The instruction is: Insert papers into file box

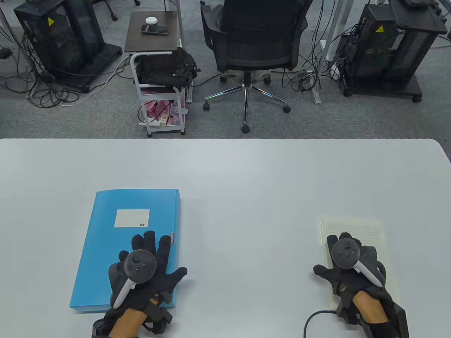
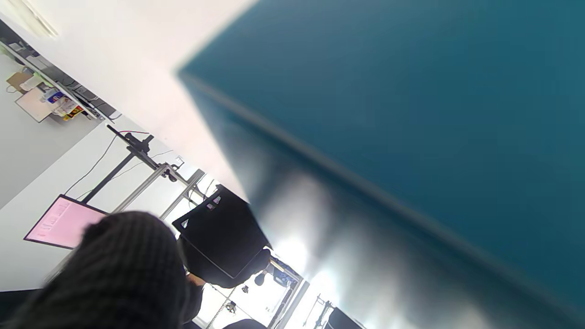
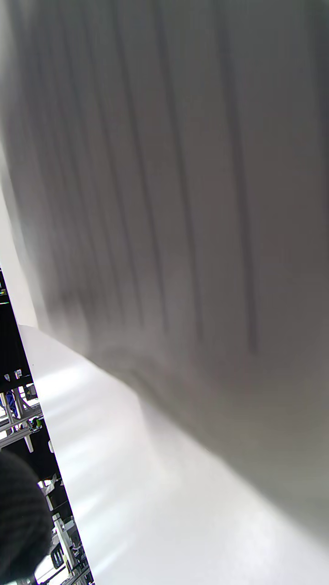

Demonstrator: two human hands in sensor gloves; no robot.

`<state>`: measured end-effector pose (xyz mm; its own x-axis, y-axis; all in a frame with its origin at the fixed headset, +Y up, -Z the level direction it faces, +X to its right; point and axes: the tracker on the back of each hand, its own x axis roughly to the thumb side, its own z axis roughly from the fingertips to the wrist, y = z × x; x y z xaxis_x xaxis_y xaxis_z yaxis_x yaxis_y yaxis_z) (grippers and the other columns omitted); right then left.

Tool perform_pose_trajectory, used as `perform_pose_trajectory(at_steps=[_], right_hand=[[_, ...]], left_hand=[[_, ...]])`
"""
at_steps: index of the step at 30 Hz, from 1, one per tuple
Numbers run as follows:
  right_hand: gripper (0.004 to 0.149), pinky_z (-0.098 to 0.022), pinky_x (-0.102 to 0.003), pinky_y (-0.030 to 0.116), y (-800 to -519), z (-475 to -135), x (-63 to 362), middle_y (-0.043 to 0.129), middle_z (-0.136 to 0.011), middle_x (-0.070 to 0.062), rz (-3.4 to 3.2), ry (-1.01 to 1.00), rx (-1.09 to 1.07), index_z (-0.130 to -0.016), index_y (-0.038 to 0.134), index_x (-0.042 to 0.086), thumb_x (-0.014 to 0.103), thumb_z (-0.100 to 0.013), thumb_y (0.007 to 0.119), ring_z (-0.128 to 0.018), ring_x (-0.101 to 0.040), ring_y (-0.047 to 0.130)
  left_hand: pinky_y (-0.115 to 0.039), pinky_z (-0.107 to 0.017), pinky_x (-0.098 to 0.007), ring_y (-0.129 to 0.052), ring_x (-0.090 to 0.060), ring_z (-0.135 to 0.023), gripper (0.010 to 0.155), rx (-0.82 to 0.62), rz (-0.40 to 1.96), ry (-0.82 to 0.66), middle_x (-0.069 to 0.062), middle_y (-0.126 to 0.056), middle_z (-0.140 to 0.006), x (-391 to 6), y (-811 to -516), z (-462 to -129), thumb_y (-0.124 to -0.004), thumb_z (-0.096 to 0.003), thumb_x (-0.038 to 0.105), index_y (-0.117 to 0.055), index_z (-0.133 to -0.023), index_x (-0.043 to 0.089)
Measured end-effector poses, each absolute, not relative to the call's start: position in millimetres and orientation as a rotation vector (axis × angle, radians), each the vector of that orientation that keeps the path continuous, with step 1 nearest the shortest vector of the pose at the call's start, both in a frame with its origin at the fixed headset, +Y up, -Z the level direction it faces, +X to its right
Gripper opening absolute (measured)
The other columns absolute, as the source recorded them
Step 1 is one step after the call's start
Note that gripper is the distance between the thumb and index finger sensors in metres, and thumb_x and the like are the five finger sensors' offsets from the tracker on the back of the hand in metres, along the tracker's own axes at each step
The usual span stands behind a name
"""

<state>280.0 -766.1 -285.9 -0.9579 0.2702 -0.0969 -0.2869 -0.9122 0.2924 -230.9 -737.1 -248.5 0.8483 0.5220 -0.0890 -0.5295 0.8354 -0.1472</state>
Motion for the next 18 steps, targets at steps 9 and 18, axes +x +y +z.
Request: perform_pose_trajectory(at_steps=[9, 18], right_hand=[[0.091, -0.060, -0.074, 0.006, -766.9, -286.3, 282.5, -0.002, -0.104, -0.020, 2.812, 0.444, -0.082, -0.097, 0.012, 0.021, 0.059, -0.035, 0.066, -0.096, -0.050, 0.008], [0.091, -0.061, -0.073, 0.006, -771.9, -288.9, 283.3, -0.002, -0.104, -0.020, 2.803, 0.476, -0.101, -0.097, 0.011, 0.021, 0.058, -0.035, 0.066, -0.096, -0.050, 0.008]], left_hand=[[0.004, -0.065, -0.070, 0.007, -0.041, -0.104, 0.100, -0.046, 0.647, 0.378, -0.008, 0.005, -0.112, -304.2, -710.2, -243.6, -0.078, -0.0346, 0.071, -0.022, -0.109, 0.037], [-0.013, -0.066, -0.075, -0.032, -0.059, -0.101, 0.118, -0.168, 0.782, 0.732, -0.032, -0.031, -0.106, -393.1, -742.8, -240.5, -0.082, -0.0268, 0.074, -0.016, -0.106, 0.018]])
